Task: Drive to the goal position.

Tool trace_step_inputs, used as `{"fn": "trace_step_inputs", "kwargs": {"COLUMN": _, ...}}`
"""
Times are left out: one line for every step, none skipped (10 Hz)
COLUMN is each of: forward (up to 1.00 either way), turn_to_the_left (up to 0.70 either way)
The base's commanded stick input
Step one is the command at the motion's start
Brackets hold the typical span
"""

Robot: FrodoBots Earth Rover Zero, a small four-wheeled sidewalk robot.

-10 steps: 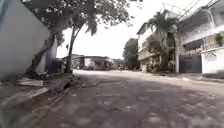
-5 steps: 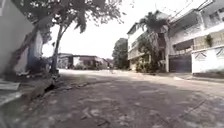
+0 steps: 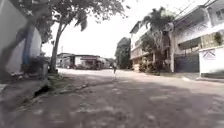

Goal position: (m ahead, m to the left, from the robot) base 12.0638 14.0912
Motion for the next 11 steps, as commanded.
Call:
{"fn": "trace_step_inputs", "kwargs": {"forward": 0.85, "turn_to_the_left": 0.00}}
{"fn": "trace_step_inputs", "kwargs": {"forward": 0.85, "turn_to_the_left": 0.00}}
{"fn": "trace_step_inputs", "kwargs": {"forward": 0.85, "turn_to_the_left": 0.00}}
{"fn": "trace_step_inputs", "kwargs": {"forward": 0.85, "turn_to_the_left": 0.00}}
{"fn": "trace_step_inputs", "kwargs": {"forward": 0.85, "turn_to_the_left": 0.00}}
{"fn": "trace_step_inputs", "kwargs": {"forward": 0.85, "turn_to_the_left": -0.32}}
{"fn": "trace_step_inputs", "kwargs": {"forward": 0.85, "turn_to_the_left": -0.34}}
{"fn": "trace_step_inputs", "kwargs": {"forward": 0.85, "turn_to_the_left": -0.32}}
{"fn": "trace_step_inputs", "kwargs": {"forward": 0.85, "turn_to_the_left": -0.14}}
{"fn": "trace_step_inputs", "kwargs": {"forward": 0.85, "turn_to_the_left": 0.00}}
{"fn": "trace_step_inputs", "kwargs": {"forward": 0.85, "turn_to_the_left": 0.00}}
